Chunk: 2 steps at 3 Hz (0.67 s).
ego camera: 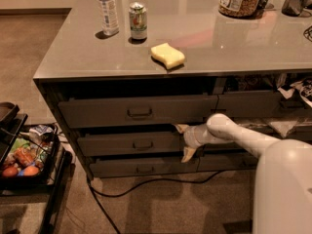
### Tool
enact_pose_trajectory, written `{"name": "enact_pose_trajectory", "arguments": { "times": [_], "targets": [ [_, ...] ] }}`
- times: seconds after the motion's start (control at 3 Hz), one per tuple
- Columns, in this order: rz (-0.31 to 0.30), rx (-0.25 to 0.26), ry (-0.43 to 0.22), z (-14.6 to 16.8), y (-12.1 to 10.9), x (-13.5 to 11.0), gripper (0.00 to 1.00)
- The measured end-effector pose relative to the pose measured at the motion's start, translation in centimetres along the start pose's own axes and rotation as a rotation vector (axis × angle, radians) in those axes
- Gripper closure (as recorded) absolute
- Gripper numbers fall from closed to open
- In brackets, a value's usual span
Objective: Open middle drawer
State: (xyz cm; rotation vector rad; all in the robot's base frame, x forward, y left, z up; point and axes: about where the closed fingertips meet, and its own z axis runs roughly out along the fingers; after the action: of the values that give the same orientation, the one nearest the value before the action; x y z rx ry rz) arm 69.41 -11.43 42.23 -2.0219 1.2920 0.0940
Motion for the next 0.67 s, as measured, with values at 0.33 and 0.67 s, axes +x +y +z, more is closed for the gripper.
{"name": "enact_pose_trajectory", "arguments": {
  "times": [0.33, 0.67],
  "targets": [
    [-0.049, -0.050, 0.093, 0.41, -1.60, 1.30, 0.00],
    [-0.049, -0.050, 0.093, 0.40, -1.57, 1.28, 0.00]
  ]
}}
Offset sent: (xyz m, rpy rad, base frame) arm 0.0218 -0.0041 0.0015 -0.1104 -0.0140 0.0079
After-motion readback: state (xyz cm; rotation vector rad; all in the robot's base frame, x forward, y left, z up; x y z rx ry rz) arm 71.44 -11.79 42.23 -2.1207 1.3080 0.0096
